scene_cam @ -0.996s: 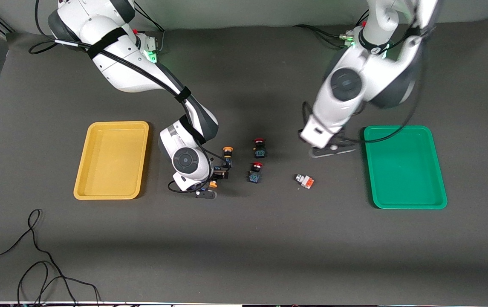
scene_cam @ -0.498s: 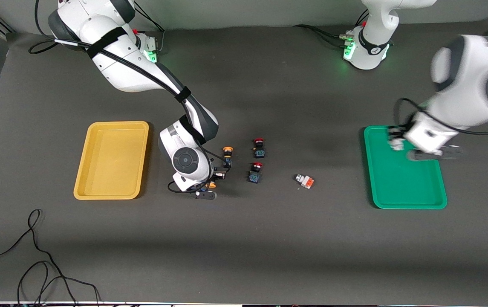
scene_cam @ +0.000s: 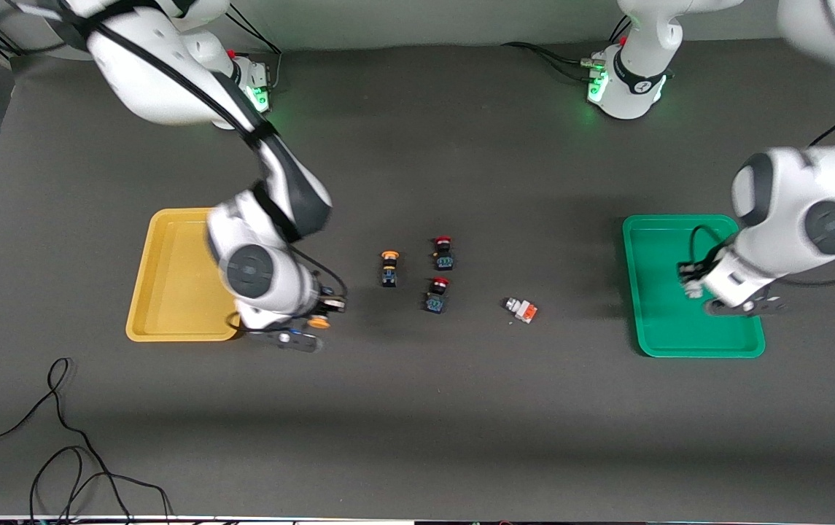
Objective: Place green and yellow buttons in trays
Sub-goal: 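Carry the buttons to the green and yellow trays with both grippers, then open both grippers over the trays and move the left gripper back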
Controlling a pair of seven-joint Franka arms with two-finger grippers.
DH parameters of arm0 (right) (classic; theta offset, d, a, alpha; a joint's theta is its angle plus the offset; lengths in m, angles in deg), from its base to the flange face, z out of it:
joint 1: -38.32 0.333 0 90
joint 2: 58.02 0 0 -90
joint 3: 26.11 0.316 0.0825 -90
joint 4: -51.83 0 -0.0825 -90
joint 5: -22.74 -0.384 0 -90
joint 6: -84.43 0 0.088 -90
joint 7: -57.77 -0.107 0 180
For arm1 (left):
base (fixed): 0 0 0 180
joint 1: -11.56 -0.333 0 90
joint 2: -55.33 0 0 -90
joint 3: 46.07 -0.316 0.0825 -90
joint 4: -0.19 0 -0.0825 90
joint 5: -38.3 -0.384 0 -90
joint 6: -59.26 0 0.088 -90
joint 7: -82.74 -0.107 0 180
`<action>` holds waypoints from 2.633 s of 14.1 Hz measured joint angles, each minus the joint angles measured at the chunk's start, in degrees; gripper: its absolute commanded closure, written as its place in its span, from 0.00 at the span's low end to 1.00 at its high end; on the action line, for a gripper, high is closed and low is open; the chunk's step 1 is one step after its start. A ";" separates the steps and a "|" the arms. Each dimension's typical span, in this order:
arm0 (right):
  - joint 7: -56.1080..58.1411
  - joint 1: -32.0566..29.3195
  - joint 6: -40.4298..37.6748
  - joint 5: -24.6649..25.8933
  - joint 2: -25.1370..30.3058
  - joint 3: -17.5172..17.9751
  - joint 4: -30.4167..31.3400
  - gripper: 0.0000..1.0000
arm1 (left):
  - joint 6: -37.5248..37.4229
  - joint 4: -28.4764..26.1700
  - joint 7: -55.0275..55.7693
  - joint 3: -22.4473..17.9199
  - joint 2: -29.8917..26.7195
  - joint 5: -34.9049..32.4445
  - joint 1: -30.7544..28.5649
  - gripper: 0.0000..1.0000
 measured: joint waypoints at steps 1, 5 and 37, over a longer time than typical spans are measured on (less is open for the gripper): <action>1.71 -1.38 -1.42 -0.34 3.02 0.02 1.75 1.00 | 2.52 -0.03 0.00 0.02 2.70 -0.30 -0.01 1.00; 12.17 -7.93 -2.58 -1.24 15.83 -0.02 13.62 1.00 | 5.07 0.29 -0.01 0.03 6.17 -0.54 -0.04 0.02; 38.08 -19.00 34.88 2.55 15.55 -5.70 48.28 0.01 | -8.50 25.26 37.60 4.02 21.28 2.16 24.63 0.00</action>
